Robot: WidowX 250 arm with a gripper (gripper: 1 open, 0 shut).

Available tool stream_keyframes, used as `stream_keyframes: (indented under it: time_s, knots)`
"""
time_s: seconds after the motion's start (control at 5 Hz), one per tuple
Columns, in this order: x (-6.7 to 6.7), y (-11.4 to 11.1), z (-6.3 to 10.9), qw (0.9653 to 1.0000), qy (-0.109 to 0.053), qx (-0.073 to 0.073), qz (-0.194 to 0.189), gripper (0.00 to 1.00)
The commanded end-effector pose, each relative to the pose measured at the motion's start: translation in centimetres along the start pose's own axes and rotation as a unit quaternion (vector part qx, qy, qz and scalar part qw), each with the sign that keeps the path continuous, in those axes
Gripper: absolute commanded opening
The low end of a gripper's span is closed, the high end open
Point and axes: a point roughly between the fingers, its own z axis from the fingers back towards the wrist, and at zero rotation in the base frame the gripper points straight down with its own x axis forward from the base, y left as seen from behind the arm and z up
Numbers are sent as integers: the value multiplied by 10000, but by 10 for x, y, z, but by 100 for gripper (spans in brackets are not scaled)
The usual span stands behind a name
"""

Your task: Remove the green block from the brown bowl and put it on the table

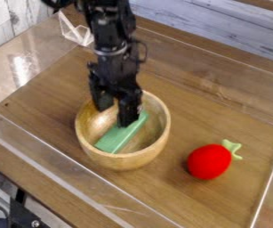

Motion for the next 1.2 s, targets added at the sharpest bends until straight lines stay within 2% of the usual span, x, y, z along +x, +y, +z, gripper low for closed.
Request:
stream_keyframes:
  time_s: [0.0, 0.4, 0.8, 1.0]
  knots:
    - [15, -5, 8, 9997, -172, 92, 136, 100]
    - [18, -11, 20, 9998, -122, 144, 115, 100]
    - [3, -11, 21, 9987, -117, 199, 450, 100]
    - [1, -18, 17, 9991, -125, 205, 338, 100]
